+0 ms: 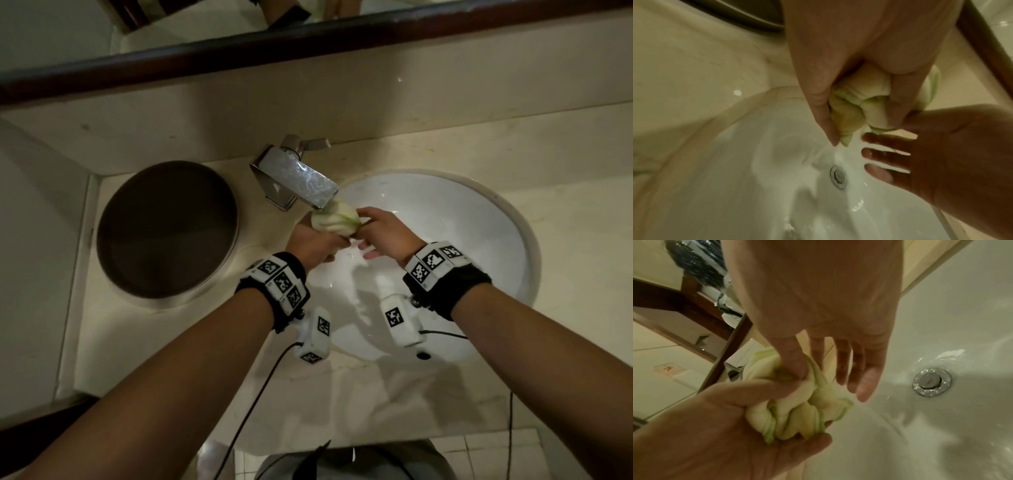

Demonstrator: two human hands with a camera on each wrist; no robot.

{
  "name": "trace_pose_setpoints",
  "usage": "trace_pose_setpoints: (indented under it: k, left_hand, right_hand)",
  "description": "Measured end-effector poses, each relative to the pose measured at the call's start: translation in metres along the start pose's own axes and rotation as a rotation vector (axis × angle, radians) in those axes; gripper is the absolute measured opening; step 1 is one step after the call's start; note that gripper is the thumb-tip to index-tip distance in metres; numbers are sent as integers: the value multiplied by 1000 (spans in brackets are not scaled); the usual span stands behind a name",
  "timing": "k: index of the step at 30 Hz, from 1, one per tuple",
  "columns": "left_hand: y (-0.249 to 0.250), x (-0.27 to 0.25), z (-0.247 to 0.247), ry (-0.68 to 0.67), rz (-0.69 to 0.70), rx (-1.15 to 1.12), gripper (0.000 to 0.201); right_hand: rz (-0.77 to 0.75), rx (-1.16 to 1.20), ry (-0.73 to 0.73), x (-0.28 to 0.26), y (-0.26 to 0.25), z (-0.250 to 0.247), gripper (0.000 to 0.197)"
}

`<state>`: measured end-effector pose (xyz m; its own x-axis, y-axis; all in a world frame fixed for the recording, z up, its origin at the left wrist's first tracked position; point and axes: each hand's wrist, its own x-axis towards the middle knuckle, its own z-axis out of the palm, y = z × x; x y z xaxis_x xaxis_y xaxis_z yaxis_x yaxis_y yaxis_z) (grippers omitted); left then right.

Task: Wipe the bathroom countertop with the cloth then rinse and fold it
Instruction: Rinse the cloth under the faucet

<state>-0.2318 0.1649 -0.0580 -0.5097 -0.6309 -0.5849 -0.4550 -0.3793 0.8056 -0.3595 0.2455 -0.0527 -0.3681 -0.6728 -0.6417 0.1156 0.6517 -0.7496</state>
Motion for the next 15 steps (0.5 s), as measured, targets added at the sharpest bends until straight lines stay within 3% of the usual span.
trace_pose_setpoints:
  k: [3, 6, 8, 11, 15]
  left_hand:
    - [2, 8, 3, 76, 129, 229, 44]
    - [2, 15, 6, 102, 302, 761, 18]
    - [2, 16, 6, 100, 437, 1022, 15]
    - [-1, 8, 5, 121, 558, 1059, 20]
    - [-8, 8, 7, 183, 563, 1099, 34]
  right_hand:
    - [99, 114, 29, -4, -2, 5, 34]
    - [182, 347, 38, -10, -6, 5, 35]
    - [240, 431, 6, -5, -10, 4, 44]
    - [324, 433, -75, 8, -22, 6, 65]
    - [282, 297, -21, 17, -34, 24, 57]
